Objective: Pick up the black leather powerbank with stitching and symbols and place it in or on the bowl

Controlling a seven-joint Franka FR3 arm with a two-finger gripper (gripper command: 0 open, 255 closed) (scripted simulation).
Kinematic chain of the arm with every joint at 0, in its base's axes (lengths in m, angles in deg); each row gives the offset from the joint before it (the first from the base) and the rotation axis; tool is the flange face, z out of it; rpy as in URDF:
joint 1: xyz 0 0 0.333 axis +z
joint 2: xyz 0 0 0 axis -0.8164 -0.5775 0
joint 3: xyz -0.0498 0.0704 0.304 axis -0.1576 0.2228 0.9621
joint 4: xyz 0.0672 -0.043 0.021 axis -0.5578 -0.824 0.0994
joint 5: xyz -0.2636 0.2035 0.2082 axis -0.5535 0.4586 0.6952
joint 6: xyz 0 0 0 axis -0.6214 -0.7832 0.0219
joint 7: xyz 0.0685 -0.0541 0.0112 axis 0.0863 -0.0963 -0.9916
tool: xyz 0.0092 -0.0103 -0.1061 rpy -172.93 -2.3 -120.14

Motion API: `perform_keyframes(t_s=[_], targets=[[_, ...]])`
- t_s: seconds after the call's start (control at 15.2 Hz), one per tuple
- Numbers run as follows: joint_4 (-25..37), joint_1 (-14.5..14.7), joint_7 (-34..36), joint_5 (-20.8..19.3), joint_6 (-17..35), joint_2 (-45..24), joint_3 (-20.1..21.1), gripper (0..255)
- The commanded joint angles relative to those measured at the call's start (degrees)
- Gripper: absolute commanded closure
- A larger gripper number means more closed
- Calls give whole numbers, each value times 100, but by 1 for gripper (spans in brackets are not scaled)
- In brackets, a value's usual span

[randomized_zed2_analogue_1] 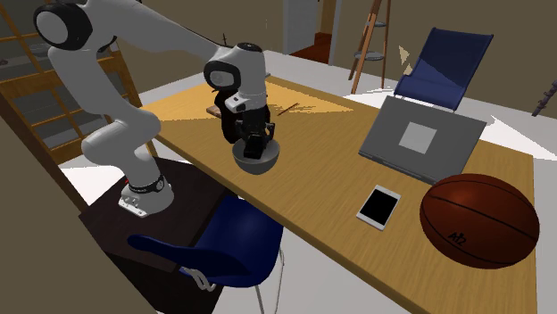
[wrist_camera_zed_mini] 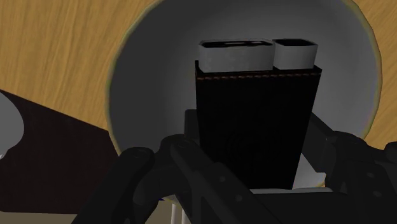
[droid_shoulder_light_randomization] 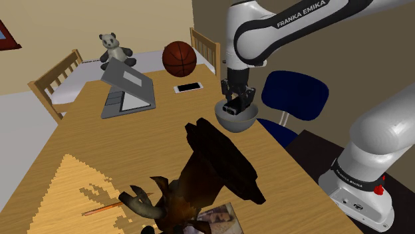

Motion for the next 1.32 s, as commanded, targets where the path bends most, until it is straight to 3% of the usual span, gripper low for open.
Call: perform_keyframes(t_s=[0.0, 0.07, 0.13, 0.46, 0.73, 1.25], targets=[[-1, 0, 0, 0, 2, 0, 0, 255], [-1, 0, 0, 0, 2, 0, 0, 255], [-1, 0, 0, 0, 2, 0, 0, 0], [-1, 0, 0, 0, 2, 0, 0, 0], [542, 6, -43, 2, -777, 248, -155, 0], [542, 7, -43, 1, -777, 248, -156, 0]])
